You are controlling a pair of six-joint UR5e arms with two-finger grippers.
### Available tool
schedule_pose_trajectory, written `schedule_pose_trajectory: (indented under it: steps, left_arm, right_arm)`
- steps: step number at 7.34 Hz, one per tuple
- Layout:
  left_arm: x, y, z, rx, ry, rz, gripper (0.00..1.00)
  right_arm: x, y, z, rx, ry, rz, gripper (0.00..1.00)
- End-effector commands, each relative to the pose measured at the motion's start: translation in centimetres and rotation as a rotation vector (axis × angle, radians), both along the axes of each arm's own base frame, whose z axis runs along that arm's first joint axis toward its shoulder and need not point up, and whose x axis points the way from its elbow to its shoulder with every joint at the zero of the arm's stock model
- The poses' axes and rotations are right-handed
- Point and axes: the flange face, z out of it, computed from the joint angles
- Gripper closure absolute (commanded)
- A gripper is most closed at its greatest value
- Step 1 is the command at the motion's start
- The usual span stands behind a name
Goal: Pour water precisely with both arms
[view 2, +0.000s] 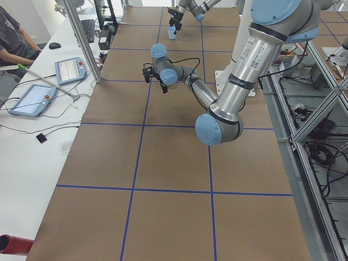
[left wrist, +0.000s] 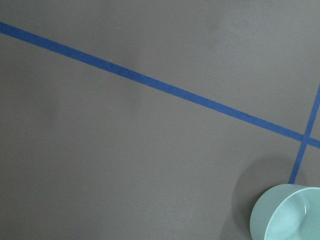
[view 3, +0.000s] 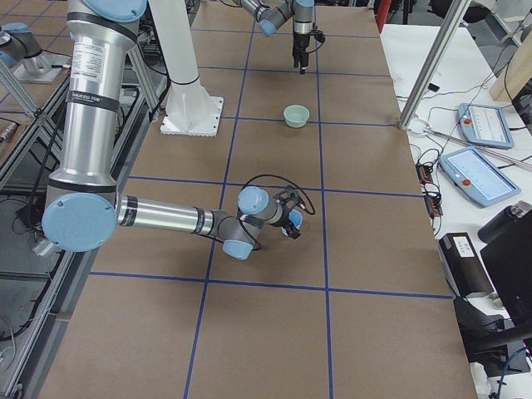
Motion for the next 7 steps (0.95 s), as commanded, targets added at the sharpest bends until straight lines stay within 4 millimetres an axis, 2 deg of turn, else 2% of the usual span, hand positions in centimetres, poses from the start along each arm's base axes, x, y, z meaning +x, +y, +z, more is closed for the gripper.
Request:
schedule_pose_trajectory:
  steps: [1,7]
  left_arm:
    - [-0.03,0.03,-0.01,0.001,0.0,0.0,0.0]
    - [-0.25,-0.03,-0.05,0.0,0.002,-0.004,0.0]
  right_arm:
    - [-0.08,0.01,0.0,0.002,-0.002,-0.001,0.07]
    - [-0.56,-0.29,-0.43,0.014,-0.008,-0.007,0.13]
